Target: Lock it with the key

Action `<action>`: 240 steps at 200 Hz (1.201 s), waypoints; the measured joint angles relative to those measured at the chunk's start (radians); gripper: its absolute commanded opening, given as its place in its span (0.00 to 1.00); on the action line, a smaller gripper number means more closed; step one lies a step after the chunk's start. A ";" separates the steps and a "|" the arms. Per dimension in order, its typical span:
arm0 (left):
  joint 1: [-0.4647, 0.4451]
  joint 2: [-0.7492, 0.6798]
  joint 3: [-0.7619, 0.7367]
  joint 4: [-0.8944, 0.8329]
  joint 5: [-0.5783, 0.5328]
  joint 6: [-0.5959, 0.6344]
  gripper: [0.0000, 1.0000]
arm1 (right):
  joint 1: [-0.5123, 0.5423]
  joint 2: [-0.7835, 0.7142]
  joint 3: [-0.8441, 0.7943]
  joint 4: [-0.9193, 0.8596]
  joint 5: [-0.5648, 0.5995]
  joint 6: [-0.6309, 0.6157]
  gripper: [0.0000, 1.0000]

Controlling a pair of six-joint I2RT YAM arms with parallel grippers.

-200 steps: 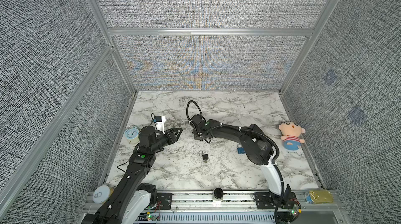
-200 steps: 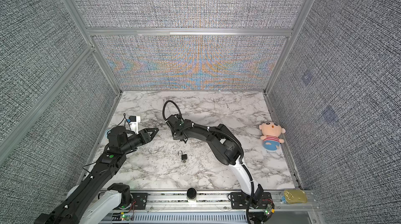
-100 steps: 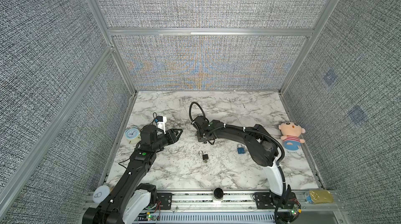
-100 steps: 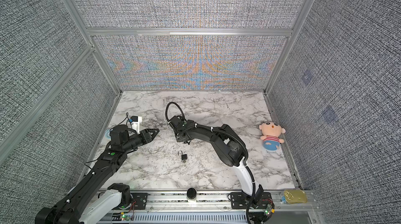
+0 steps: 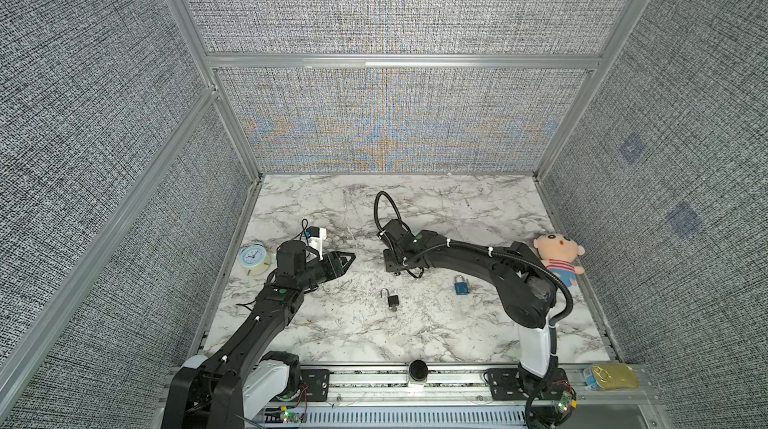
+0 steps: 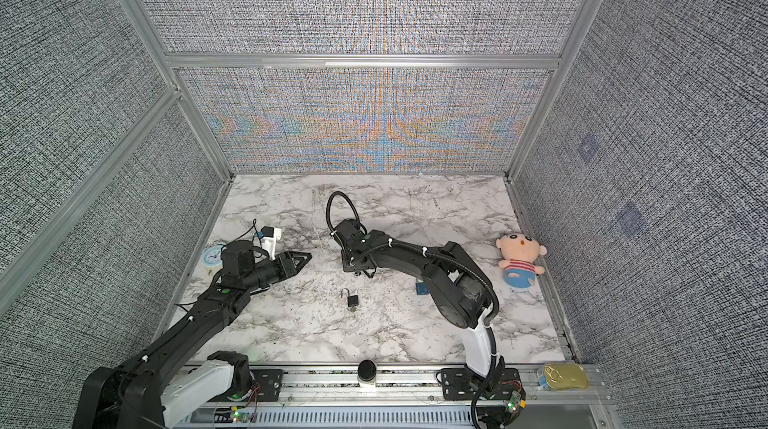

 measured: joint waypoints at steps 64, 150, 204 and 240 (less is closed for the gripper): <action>-0.075 0.139 -0.006 0.102 0.018 -0.025 0.46 | 0.000 -0.046 -0.057 0.028 -0.027 -0.010 0.39; -0.140 0.289 0.037 0.248 0.087 -0.079 0.53 | 0.010 -0.153 -0.098 0.026 -0.059 -0.029 0.39; -0.176 0.374 0.069 0.311 0.093 -0.113 0.54 | 0.030 -0.206 -0.135 0.022 -0.077 -0.033 0.39; -0.189 0.433 0.079 0.362 0.096 -0.151 0.53 | 0.045 -0.231 -0.152 0.023 -0.084 -0.033 0.39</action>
